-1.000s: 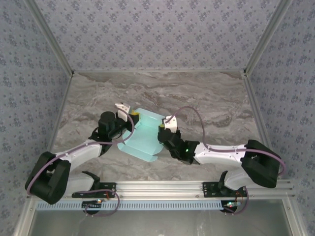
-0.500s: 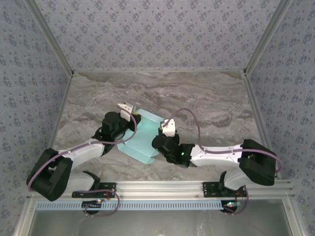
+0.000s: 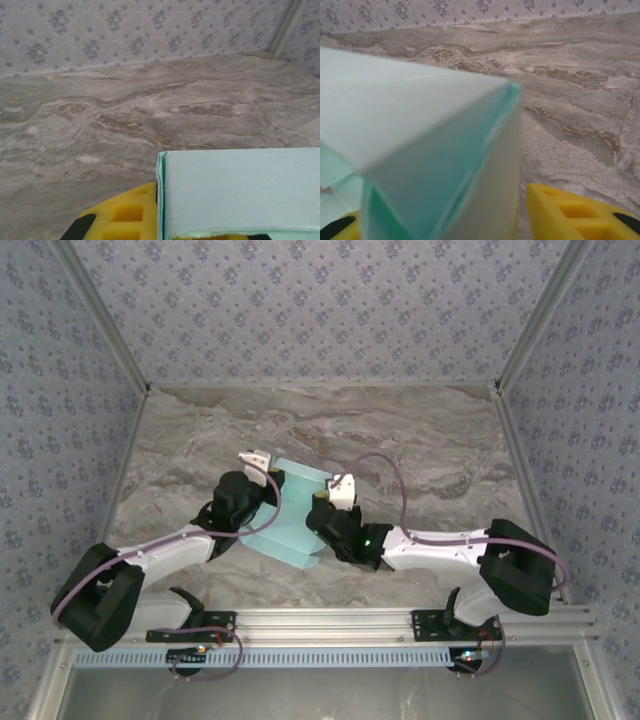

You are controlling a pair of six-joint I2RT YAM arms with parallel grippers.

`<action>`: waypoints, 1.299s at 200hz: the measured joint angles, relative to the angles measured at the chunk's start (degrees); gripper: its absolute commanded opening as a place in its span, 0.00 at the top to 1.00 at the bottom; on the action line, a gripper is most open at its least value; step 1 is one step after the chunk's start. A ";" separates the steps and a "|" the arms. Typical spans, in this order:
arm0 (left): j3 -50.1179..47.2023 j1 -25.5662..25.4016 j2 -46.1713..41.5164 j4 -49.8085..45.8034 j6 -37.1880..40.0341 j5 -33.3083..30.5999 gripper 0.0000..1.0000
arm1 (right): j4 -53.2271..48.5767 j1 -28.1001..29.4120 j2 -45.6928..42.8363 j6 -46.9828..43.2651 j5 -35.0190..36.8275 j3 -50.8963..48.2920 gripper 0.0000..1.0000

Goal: Fold the paper box

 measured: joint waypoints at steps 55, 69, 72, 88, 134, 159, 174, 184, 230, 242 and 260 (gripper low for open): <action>0.42 0.00 0.00 -5.84 -3.19 -9.64 1.00 | 3.85 -7.30 -6.27 -9.49 -16.20 -1.99 0.29; 0.96 0.00 -0.02 -7.28 -4.09 -11.52 1.00 | 4.57 -8.94 -8.92 -12.35 -20.55 -3.19 0.30; 1.14 0.00 0.00 -7.63 -4.26 -11.85 1.00 | 4.74 -9.27 -9.38 -12.90 -21.55 -3.43 0.30; 2.25 0.00 0.00 -9.44 -5.46 -13.33 1.00 | 5.51 -11.28 -11.80 -16.44 -27.32 -4.81 0.32; 5.25 0.00 0.00 -13.81 -9.03 -16.00 1.00 | 5.35 -18.36 -11.69 -24.85 -44.76 -5.42 0.38; 5.73 -0.35 0.00 -15.30 -10.14 -16.48 1.00 | 5.64 -19.71 -8.63 -27.43 -48.59 -4.72 0.44; 5.88 -0.76 0.00 -16.00 -10.56 -16.59 1.00 | 6.19 -19.89 -5.88 -28.41 -49.64 -3.06 0.46; 5.92 -1.01 0.00 -16.24 -10.73 -16.63 1.00 | 6.95 -19.89 -4.15 -29.05 -49.96 -1.90 0.49; 6.08 -1.16 -0.02 -17.25 -12.07 -19.67 1.00 | 8.15 -18.78 2.34 -31.80 -43.17 3.39 0.69; 6.12 -1.18 -0.02 -17.46 -12.44 -20.52 1.00 | 8.28 -18.01 3.96 -31.98 -39.82 4.57 0.70; 6.14 -1.22 -0.02 -17.73 -12.68 -21.57 1.00 | 8.35 -16.35 6.69 -31.67 -33.75 6.67 0.69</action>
